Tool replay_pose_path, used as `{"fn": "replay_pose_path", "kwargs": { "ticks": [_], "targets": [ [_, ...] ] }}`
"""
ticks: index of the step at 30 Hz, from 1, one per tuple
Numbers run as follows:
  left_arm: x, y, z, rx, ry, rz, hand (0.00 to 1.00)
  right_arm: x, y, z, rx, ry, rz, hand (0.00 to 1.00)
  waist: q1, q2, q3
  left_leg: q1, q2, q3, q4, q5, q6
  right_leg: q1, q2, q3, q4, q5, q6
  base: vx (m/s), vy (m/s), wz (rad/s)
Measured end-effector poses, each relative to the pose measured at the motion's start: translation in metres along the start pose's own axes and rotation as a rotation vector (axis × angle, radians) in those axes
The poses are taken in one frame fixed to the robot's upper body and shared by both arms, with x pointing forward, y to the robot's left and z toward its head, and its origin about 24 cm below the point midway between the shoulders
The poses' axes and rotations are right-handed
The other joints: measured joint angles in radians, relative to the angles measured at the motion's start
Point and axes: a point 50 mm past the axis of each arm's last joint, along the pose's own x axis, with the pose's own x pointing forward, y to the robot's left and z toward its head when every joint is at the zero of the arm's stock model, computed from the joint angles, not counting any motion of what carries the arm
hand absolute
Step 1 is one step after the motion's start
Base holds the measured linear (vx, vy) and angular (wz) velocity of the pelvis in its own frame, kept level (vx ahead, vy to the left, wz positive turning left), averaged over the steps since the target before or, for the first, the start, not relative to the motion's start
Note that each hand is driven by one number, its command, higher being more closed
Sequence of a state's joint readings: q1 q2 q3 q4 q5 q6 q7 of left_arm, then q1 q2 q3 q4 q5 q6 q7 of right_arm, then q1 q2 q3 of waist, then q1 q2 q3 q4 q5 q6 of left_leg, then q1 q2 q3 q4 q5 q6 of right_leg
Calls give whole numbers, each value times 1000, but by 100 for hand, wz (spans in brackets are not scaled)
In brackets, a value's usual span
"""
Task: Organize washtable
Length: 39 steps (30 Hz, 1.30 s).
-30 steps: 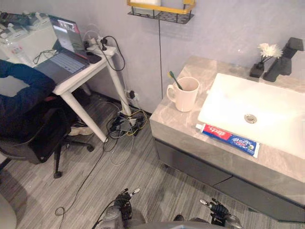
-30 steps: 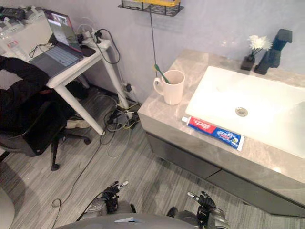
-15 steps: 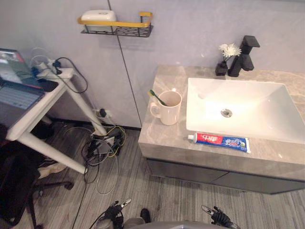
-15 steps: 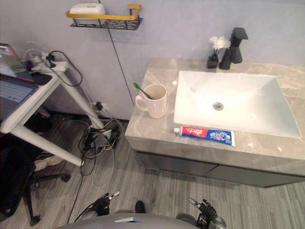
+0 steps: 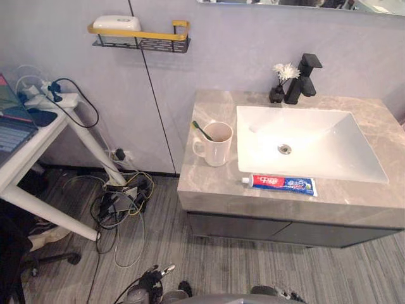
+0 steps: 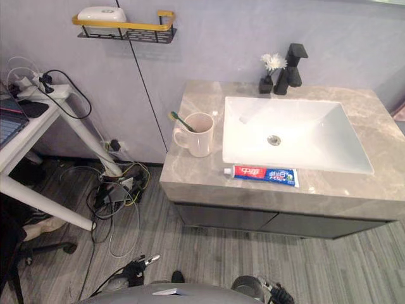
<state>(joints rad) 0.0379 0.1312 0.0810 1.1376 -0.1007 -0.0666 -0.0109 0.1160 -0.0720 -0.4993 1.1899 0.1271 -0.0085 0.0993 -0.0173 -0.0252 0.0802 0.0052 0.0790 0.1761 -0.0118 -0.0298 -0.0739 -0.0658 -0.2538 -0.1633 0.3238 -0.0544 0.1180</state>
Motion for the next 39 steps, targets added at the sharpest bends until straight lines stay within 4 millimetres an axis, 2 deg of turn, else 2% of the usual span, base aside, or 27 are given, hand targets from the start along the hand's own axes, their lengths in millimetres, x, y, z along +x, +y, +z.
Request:
{"fn": "replay_pose_path", "kwargs": {
  "ticks": [1, 2, 4, 7, 11, 19, 22, 23, 27, 28, 31, 32, 33, 34, 35, 36, 39],
  "targets": [
    [-1, 5, -4, -6, 14, 13, 0, -1, -4, -3, 4, 9, -9, 0, 6, 10, -19, 3, 14, -19, -31, 20, -26, 11, 22, -18, -48, -5, 7, 38, -209, -4],
    [-2, 5, -7, -19, 22, 15, 0, -1, -6, -2, -16, 7, -14, 0, 12, 15, -24, 3, 19, -25, -41, 32, -34, 22, 33, -23, -76, -6, 9, 52, -230, -24],
    [-1, 3, -9, -45, 40, 16, 0, -1, -10, 4, -74, -2, -26, 0, 19, 19, -22, 5, 28, -33, -42, 60, -31, 77, 54, -62, -176, -29, 27, 20, -245, -7],
    [-1, -2, -12, -50, 53, 3, 0, -1, -12, 7, -85, -9, -39, 0, 20, 23, -26, 22, 39, -37, -50, 68, -43, 126, 74, -75, -241, -35, 25, -9, -145, 4],
    [-2, -7, -14, -47, 62, -8, 0, 0, -10, 6, -84, -7, -36, 0, 16, 27, -41, 42, 41, -46, -82, 90, -46, 146, 80, -95, -271, -42, 21, -53, -33, 5],
    [-1, -9, -12, -75, 48, 12, 0, -2, -12, -1, -71, 9, -46, 0, 12, 10, -54, 37, 36, -90, -92, 106, -46, 171, 79, -134, -280, -52, 26, -40, 9, 16],
    [-2, -8, -9, -134, 29, 42, 0, -2, -10, -7, -63, 21, -54, 0, 6, 9, -56, 30, 29, -106, -92, 108, -44, 176, 73, -152, -281, -54, 29, 16, 9, 16],
    [-3, -9, -3, -169, -18, 50, 0, -2, -8, -9, -61, 24, -54, 0, 4, 8, -57, 23, 28, -111, -92, 109, -43, 172, 73, -155, -282, -54, 29, 20, -6, 17],
    [-29, -8, 69, -387, -430, 32, 0, -3, -7, -13, -80, 29, -69, 0, 21, 4, -58, -4, 23, -136, -92, 114, -42, 173, 75, -181, -298, -50, 25, 47, -21, 21],
    [-34, -7, 78, -413, -478, 32, 0, -3, -7, -13, -83, 26, -72, 0, 23, 5, -59, -3, 23, -136, -92, 114, -42, 174, 75, -181, -299, -50, 25, 74, -35, 2],
    [-65, 14, 127, -504, -747, 105, 0, -3, -8, -10, -96, 16, -78, 0, 24, 15, -53, -8, 20, -143, -85, 114, -42, 180, 75, -194, -306, -50, 24, 72, -32, 9],
    [-70, 16, 134, -507, -783, 112, 0, -3, -8, -10, -96, 14, -80, 0, 23, 18, -51, -8, 19, -144, -83, 114, -42, 184, 75, -200, -309, -49, 24, 61, -29, 12],
    [-76, 18, 140, -492, -822, 122, 0, -3, -9, -10, -96, 12, -82, 0, 22, 21, -50, -7, 18, -147, -83, 114, -42, 189, 75, -205, -312, -49, 24, 39, -21, 15],
    [-91, 21, 156, -420, -915, 144, 0, -3, -10, -9, -98, 11, -84, 0, 24, 23, -49, -5, 17, -152, -83, 114, -42, 197, 75, -210, -315, -49, 24, 39, -24, 15],
    [-108, 23, 171, -267, -1017, 191, 0, -3, -11, -9, -102, 10, -80, 0, 27, 24, -48, -1, 17, -153, -82, 115, -43, 205, 76, -212, -318, -49, 24, 32, -21, 12],
    [-117, 24, 178, -213, -1065, 211, 0, -3, -11, -9, -102, 10, -76, 0, 26, 24, -49, 0, 17, -153, -82, 115, -43, 205, 76, -212, -317, -49, 24, 21, -14, 5],
    [-171, 16, 211, -10, -1350, 285, 0, -3, -12, -7, -105, 8, -66, 0, 26, 29, -51, -2, 18, -148, -82, 115, -43, 205, 75, -206, -311, -49, 24, 3, 3, -1]
  ]
}}
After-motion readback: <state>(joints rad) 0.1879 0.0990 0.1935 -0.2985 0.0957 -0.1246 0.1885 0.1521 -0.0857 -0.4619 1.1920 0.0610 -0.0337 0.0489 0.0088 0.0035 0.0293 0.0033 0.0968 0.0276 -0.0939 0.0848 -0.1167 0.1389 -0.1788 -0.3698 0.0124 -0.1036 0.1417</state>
